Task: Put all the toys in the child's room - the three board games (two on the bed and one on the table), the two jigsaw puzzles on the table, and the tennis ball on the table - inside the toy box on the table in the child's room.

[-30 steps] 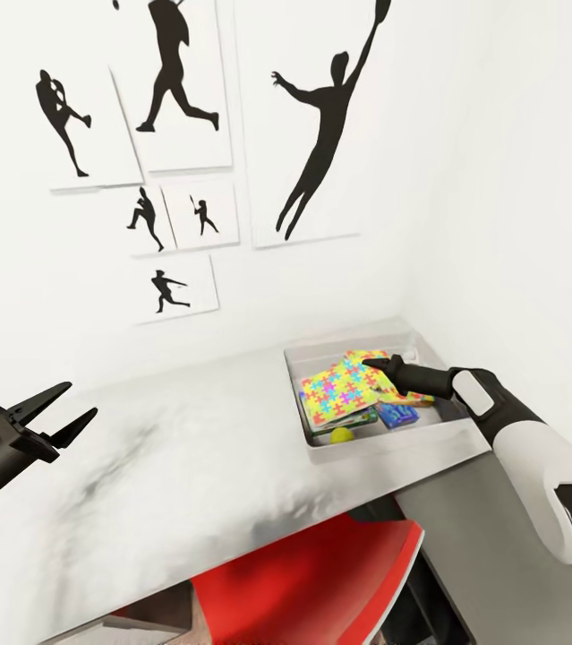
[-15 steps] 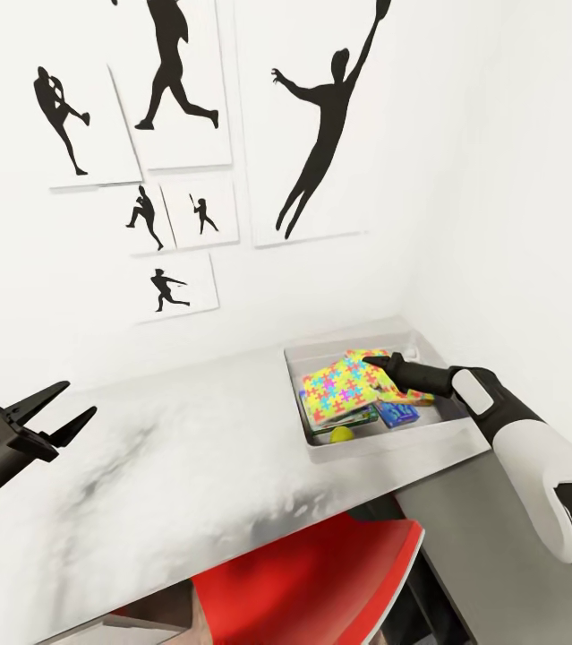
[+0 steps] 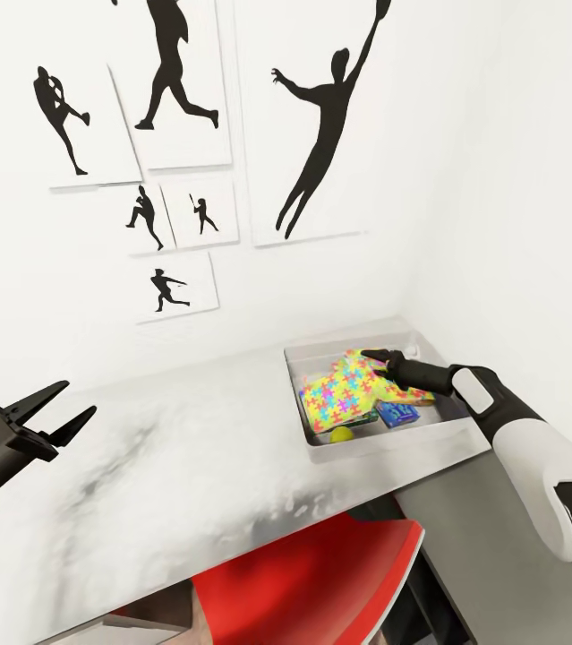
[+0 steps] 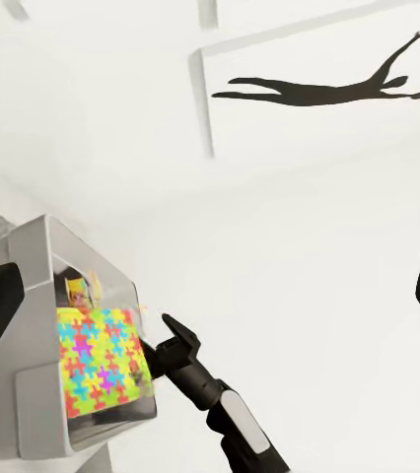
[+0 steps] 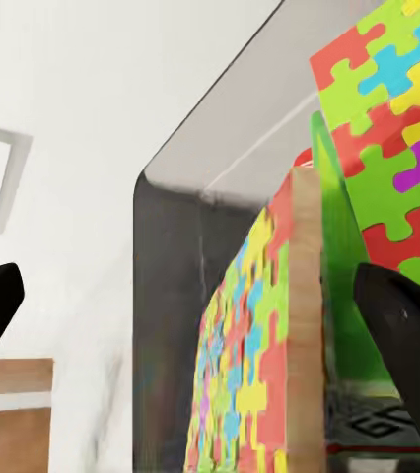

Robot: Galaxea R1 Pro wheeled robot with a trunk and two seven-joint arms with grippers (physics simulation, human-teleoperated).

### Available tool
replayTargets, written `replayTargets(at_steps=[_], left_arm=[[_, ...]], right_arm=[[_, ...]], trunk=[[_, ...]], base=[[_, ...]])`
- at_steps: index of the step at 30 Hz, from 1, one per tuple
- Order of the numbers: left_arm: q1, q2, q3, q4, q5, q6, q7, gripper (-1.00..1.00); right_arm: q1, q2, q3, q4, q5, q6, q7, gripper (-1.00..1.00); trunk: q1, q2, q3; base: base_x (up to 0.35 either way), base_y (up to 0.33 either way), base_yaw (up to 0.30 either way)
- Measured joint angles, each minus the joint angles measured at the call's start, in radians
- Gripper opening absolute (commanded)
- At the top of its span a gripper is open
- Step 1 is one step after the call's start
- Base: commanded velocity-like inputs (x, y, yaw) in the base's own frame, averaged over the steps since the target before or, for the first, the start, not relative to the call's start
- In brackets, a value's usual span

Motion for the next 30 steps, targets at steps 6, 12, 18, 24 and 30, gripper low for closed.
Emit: replayTargets(at_steps=[6, 12, 18, 24, 30], left_arm=[[0.000, 0.001, 0.000, 0.000, 0.000, 0.000, 0.000, 1.00], [0.000, 0.001, 0.000, 0.000, 0.000, 0.000, 0.000, 1.00], [0.000, 0.001, 0.001, 0.000, 0.000, 0.000, 0.000, 1.00], [0.000, 0.001, 0.001, 0.000, 0.000, 0.000, 0.000, 1.00], [0.000, 0.001, 0.001, 0.000, 0.000, -0.001, 0.001, 1.00]], right_arm=[[-0.001, 0.000, 0.000, -0.002, -0.001, -0.001, 0.000, 1.00], [-0.001, -0.001, 0.000, -0.006, -0.001, -0.001, 0.000, 1.00], [-0.002, -0.003, 0.001, -0.026, -0.002, -0.001, -0.002, 1.00], [0.006, -0.008, 0.001, -0.096, -0.005, -0.001, -0.003, 1.00], [0.044, -0.030, 0.003, -0.239, -0.005, 0.002, -0.002, 1.00]], trunk=[[0.000, 0.000, 0.000], [0.000, 0.000, 0.000], [0.000, 0.000, 0.000], [0.000, 0.000, 0.000], [0.000, 0.000, 0.000]], base=[[0.000, 0.000, 0.000], [0.000, 0.000, 0.000], [0.000, 0.000, 0.000], [0.000, 0.000, 0.000], [0.000, 0.000, 0.000]])
